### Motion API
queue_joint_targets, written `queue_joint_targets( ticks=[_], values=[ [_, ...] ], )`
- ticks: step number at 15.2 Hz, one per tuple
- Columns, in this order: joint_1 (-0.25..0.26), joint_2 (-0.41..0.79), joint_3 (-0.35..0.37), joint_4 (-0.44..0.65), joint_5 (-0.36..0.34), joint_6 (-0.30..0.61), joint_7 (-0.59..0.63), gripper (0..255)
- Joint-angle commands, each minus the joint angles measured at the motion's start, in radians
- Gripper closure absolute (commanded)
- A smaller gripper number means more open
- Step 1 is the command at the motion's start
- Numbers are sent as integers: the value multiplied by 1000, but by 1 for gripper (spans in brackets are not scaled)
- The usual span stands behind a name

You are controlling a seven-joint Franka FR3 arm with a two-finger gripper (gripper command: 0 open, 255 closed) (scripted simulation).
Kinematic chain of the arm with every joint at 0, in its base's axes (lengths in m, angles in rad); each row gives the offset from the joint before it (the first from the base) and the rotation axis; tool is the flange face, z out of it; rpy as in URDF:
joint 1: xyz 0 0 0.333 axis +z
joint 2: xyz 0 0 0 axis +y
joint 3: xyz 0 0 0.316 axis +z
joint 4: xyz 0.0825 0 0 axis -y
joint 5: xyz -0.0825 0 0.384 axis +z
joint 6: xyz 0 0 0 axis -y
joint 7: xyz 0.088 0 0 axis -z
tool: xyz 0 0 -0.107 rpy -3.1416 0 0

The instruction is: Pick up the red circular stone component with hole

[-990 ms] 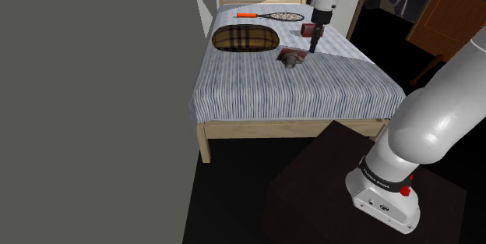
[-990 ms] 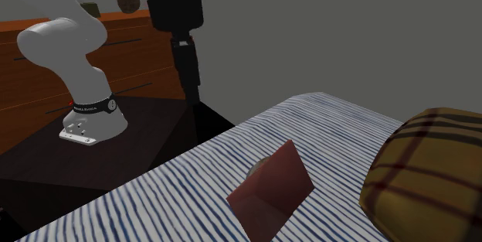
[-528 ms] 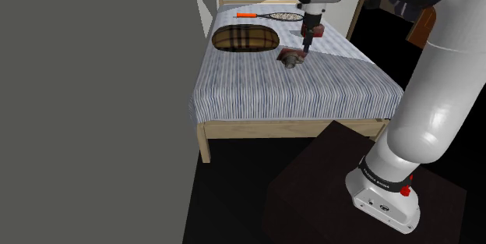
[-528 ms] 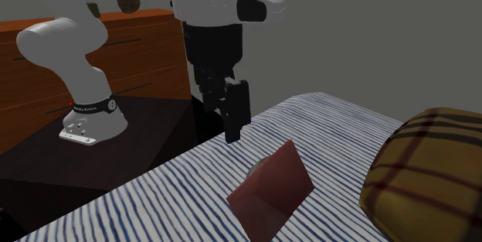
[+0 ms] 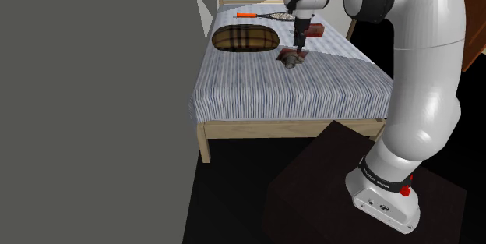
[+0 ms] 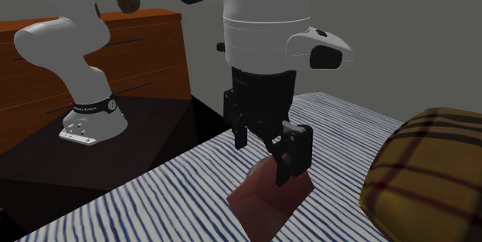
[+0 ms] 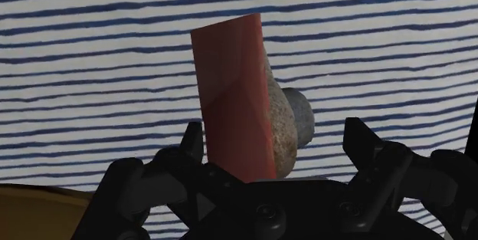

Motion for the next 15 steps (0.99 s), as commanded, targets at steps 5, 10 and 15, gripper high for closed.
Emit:
queue_joint_targets(
  ticks=[5, 10, 15],
  values=[
    [-9, 37, 12, -28, 22, 62, -21, 0],
    [-9, 40, 14, -33, 24, 69, -22, 255],
    [-8, 39, 13, -34, 24, 69, -22, 255]
  ],
)
